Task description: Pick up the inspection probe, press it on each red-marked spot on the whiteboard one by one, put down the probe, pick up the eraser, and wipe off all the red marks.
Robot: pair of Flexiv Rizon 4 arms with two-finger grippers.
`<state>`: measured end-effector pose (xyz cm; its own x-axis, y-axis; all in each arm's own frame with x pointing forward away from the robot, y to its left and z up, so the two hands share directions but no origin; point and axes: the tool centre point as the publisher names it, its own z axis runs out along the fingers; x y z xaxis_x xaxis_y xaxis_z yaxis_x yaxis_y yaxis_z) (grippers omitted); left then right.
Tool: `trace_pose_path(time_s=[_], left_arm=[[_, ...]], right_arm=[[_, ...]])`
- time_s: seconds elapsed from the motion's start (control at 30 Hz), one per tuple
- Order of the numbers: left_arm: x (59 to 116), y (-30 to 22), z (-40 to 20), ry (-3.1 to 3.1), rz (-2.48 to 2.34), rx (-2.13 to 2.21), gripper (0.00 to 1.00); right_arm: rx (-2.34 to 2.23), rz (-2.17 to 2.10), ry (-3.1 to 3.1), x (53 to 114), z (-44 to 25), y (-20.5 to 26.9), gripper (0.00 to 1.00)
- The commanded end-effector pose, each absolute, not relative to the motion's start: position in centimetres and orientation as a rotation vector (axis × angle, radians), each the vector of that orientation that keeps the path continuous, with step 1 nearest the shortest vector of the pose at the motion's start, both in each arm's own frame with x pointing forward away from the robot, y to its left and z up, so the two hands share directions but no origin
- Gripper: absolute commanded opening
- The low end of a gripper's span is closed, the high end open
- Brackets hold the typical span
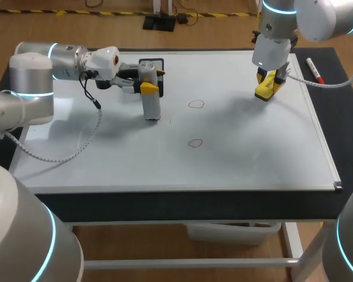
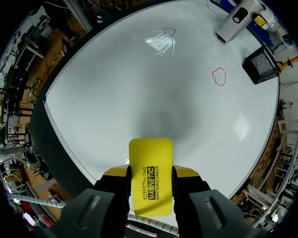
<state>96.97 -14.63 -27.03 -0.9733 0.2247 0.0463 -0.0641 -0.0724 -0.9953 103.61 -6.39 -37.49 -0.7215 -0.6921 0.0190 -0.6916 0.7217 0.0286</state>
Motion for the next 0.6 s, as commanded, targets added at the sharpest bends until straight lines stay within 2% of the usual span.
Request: trace_pose_path(time_s=[0.03, 0.6], left_arm=[[97.39, -14.66, -27.4, -1.974, 2.149, -0.196, 0.0], [97.3, -14.89, -27.85, -1.977, 2.128, -0.208, 0.0]], right_arm=[[1.162, -0.025, -2.883, 103.77, -37.39, -6.4, 0.0], [1.162, -0.025, -2.883, 103.77, -37.39, -6.4, 0.0]])
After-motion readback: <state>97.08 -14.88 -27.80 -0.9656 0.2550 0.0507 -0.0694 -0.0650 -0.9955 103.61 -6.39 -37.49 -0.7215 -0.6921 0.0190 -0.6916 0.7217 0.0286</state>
